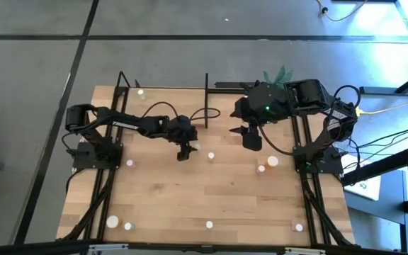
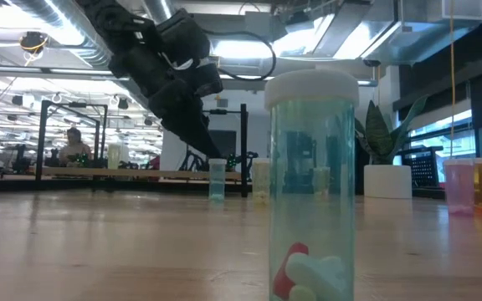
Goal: Pick and place medicine bottles onto shelf by color
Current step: Put the top green pill bottle on the shelf
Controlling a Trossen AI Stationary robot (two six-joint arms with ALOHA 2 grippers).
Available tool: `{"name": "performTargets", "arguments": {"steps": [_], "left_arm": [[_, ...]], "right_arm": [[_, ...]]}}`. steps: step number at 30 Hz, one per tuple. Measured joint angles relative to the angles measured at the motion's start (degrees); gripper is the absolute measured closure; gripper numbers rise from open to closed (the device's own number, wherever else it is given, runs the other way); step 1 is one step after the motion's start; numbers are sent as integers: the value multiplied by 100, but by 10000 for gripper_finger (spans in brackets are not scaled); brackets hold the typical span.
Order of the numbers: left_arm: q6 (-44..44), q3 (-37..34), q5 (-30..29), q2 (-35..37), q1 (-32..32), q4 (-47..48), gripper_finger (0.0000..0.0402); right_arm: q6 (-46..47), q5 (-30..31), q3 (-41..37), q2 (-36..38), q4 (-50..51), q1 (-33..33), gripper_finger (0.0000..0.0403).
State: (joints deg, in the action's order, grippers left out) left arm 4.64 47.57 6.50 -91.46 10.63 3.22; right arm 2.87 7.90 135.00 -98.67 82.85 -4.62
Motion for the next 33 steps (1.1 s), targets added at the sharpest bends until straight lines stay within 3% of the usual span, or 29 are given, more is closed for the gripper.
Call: {"name": "performTargets", "arguments": {"steps": [33], "left_arm": [[-297,0,-7,-264,-17,-33,168]], "right_arm": [[-185,4,0,-2,24,0,166]]}}
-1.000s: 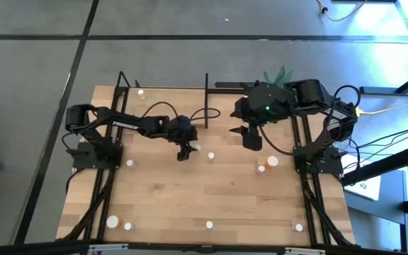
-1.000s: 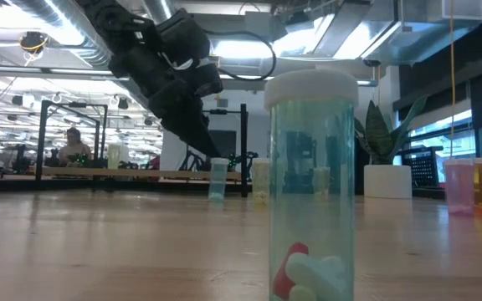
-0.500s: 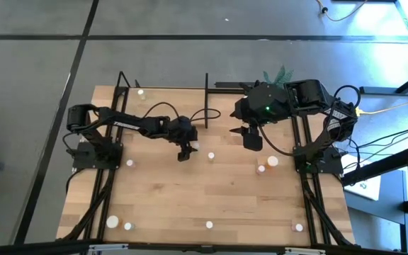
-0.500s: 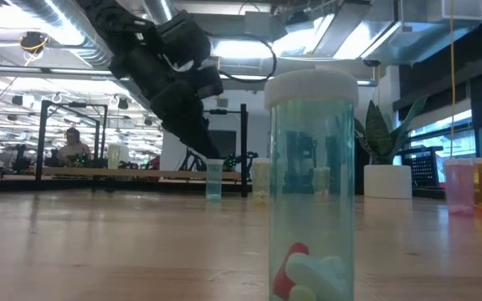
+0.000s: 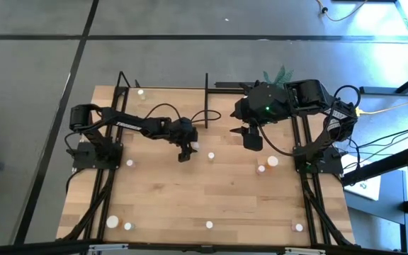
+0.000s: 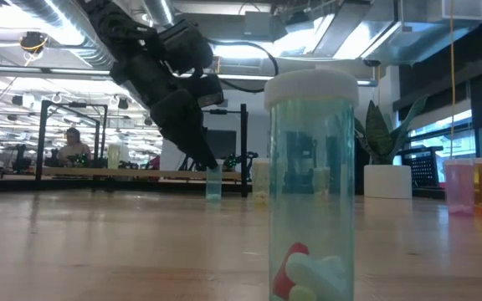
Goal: Pick and place medicine bottles onto shelf by color
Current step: Put the top green pill bottle on the shelf
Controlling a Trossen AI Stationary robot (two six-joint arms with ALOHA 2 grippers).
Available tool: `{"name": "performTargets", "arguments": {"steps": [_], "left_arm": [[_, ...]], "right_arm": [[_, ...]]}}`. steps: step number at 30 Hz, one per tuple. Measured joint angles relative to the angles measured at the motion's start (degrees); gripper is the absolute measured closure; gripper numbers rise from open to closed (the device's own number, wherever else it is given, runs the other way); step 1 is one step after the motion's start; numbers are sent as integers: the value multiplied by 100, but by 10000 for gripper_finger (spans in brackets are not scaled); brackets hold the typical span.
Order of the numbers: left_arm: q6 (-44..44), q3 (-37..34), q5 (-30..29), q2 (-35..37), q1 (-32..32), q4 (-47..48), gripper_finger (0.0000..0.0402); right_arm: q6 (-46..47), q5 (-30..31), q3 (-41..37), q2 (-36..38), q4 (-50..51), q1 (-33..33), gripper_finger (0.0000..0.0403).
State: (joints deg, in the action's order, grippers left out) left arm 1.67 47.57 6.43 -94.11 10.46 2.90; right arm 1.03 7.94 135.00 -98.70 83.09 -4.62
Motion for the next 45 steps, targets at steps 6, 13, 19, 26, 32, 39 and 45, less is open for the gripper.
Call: {"name": "performTargets", "arguments": {"steps": [6,13,19,26,32,39,45], "left_arm": [[24,0,-302,0,-33,49,170],[39,0,-314,0,-142,46,191],[42,0,-333,0,-240,42,206],[39,0,-588,0,-275,-8,219],[42,0,-588,0,-273,-11,236],[37,0,-588,2,-273,-11,277],[-4,0,-554,4,-273,-9,302]], "right_arm": [[-1,0,0,0,2,0,166],[-1,0,0,0,2,0,166],[-1,0,0,0,3,0,166],[-1,0,0,0,3,0,166],[1,0,0,0,2,-2,166],[1,0,0,0,2,-2,166],[0,0,0,0,2,-2,166]]}}
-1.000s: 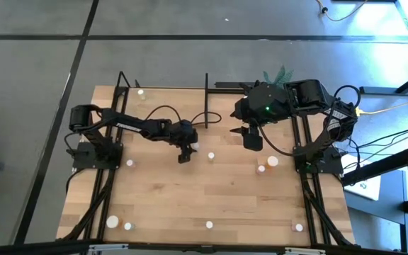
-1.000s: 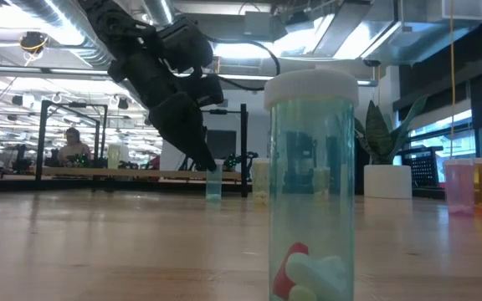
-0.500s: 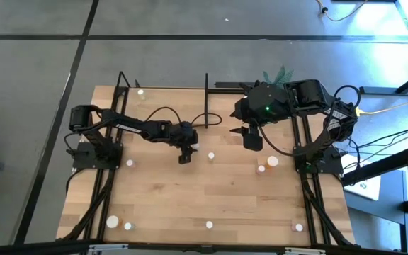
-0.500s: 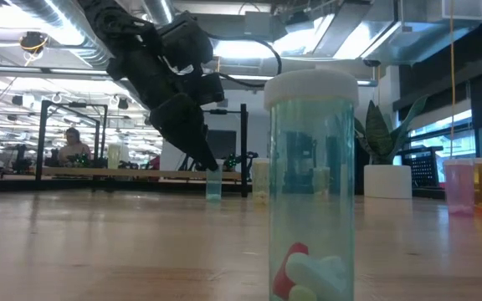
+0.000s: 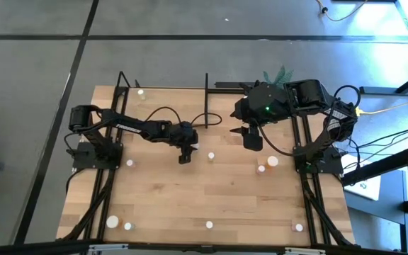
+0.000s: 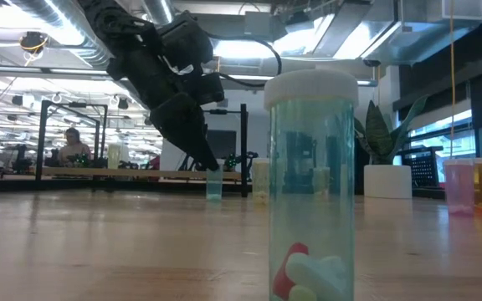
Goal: Pick and place medicine bottles onto shelf by color
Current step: Put the top green pill bottle on the shelf
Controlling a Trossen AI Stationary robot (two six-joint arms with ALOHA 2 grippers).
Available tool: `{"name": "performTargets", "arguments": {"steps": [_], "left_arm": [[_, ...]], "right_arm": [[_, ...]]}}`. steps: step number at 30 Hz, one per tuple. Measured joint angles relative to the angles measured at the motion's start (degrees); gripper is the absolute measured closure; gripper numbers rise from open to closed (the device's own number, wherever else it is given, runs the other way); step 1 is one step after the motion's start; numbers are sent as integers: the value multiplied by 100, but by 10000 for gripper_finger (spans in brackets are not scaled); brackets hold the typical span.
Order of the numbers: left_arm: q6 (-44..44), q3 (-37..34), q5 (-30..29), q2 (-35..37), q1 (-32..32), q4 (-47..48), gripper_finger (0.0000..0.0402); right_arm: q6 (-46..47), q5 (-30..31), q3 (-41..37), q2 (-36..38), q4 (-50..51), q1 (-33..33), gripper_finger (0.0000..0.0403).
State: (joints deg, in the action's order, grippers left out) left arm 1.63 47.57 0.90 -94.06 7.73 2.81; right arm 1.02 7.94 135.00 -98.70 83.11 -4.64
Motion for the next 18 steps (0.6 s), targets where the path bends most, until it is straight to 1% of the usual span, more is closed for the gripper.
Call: {"name": "performTargets", "arguments": {"steps": [6,9,13,15,18], "left_arm": [[-195,4,116,129,6,131,305],[-387,4,141,425,46,325,305],[-608,4,122,1011,160,707,306],[-721,4,-74,1342,225,903,306],[-750,19,-534,1862,346,1282,307]], "right_arm": [[0,0,0,0,0,1,166],[-1,0,-2,-2,0,0,166],[-1,0,-2,-2,0,1,166],[-1,0,-2,-2,0,0,166],[-1,0,-2,-2,-3,0,166]]}}
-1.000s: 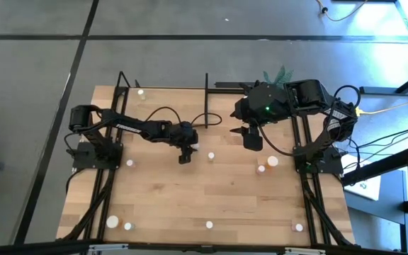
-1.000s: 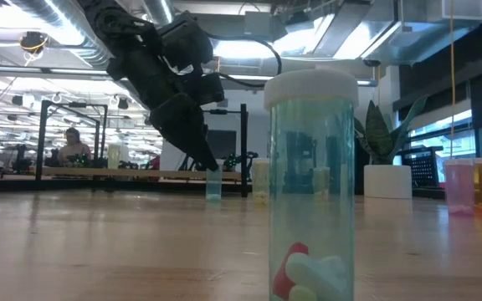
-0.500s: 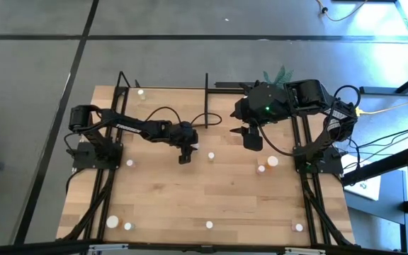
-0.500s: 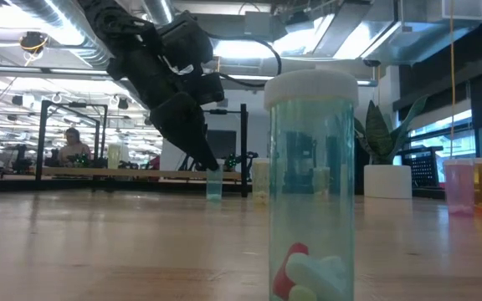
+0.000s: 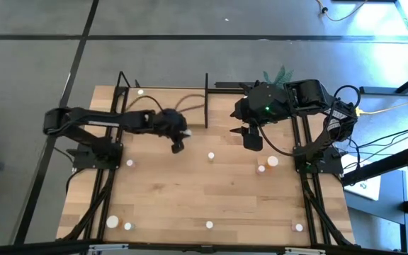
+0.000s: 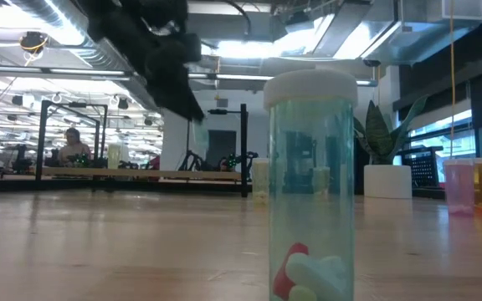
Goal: Pick and place medicine bottles onto shelf by color
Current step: Put the top green pill bottle on the shelf
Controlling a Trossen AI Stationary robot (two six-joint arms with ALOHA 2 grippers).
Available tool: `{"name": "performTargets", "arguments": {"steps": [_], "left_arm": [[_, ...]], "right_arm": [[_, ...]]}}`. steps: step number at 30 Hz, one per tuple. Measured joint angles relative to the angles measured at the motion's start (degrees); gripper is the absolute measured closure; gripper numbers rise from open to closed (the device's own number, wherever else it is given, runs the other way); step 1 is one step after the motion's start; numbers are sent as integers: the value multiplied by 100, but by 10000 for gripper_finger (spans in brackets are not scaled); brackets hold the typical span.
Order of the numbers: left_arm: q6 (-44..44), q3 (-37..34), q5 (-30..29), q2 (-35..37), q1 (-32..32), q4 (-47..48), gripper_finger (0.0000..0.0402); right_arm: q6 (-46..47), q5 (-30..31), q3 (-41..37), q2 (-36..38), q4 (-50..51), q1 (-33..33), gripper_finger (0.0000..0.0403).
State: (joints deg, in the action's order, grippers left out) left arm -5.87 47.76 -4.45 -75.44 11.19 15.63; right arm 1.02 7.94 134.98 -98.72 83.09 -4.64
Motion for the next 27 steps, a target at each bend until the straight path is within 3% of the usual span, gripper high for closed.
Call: {"name": "performTargets", "arguments": {"steps": [8,18,23,27], "left_arm": [[-27,740,-1075,653,658,1580,307],[-462,1096,-1121,652,1998,2396,307],[-603,972,-1255,650,2541,2397,307],[-581,852,-1385,502,2805,2239,307]], "right_arm": [[-2,16,0,0,-52,0,166],[-4,823,0,0,-300,0,166],[5,1301,-49,-2,-351,0,166],[-2,1344,-144,-27,-432,31,166]]}}
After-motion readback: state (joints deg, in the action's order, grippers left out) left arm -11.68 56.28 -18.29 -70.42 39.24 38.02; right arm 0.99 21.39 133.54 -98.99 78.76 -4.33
